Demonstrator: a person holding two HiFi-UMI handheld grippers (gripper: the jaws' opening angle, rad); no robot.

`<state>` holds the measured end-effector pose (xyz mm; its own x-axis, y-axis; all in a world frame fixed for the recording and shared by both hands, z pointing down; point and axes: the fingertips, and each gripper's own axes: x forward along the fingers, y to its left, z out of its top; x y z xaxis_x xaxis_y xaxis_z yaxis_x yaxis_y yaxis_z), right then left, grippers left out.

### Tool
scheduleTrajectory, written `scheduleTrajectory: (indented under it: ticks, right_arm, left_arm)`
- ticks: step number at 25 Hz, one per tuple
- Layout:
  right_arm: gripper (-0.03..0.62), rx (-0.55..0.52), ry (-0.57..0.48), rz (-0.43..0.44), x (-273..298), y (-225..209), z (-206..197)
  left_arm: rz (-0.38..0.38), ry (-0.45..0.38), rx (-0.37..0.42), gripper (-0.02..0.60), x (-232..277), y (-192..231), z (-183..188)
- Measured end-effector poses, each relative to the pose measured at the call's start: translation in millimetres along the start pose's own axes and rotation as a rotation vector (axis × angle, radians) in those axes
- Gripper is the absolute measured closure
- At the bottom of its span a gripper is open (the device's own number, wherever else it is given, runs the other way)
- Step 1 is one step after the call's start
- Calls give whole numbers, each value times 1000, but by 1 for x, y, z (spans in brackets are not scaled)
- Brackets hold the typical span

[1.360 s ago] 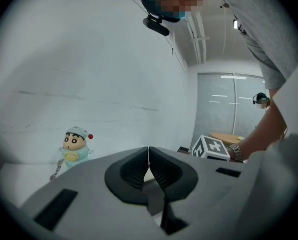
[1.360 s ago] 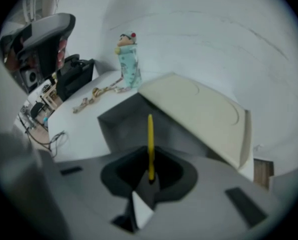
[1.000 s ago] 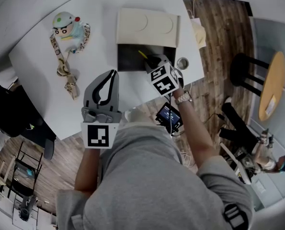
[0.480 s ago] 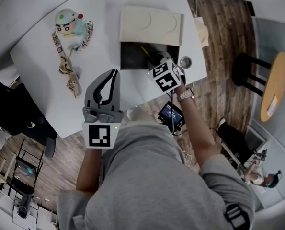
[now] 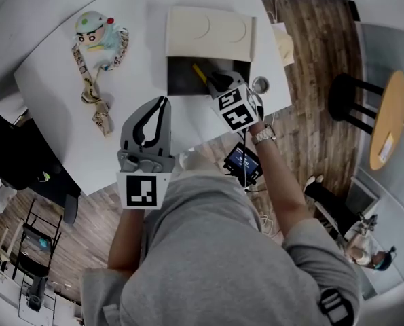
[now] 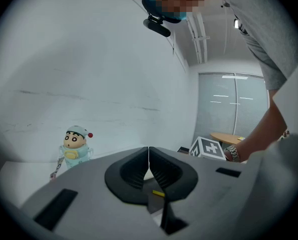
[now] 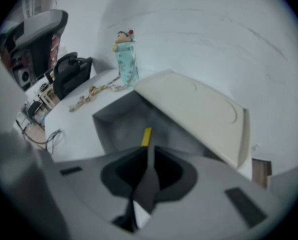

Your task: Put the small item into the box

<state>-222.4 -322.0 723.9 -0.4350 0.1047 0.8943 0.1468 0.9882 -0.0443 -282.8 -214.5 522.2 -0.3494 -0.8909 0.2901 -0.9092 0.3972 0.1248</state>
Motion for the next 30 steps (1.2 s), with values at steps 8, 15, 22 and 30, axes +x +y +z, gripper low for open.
scheduleTrajectory:
  ticks: [8,15,22,30]
  right_arm:
    - [559,43,-76,-7,-21,0,5]
    - [562,92,-120,15,-43,8,2]
    - [560,147,-200,0,-81,17,-2]
    - [561,180,-244,-26,-120,31,-24]
  left_arm:
    - [-18,-14,26,546,-8,-15,7]
    - [-26,-31,40,546,-23,-29,12]
    - [-39,-65,50,546,-38,-50,20]
    - [-58,-83,74,546,-60,-75,21]
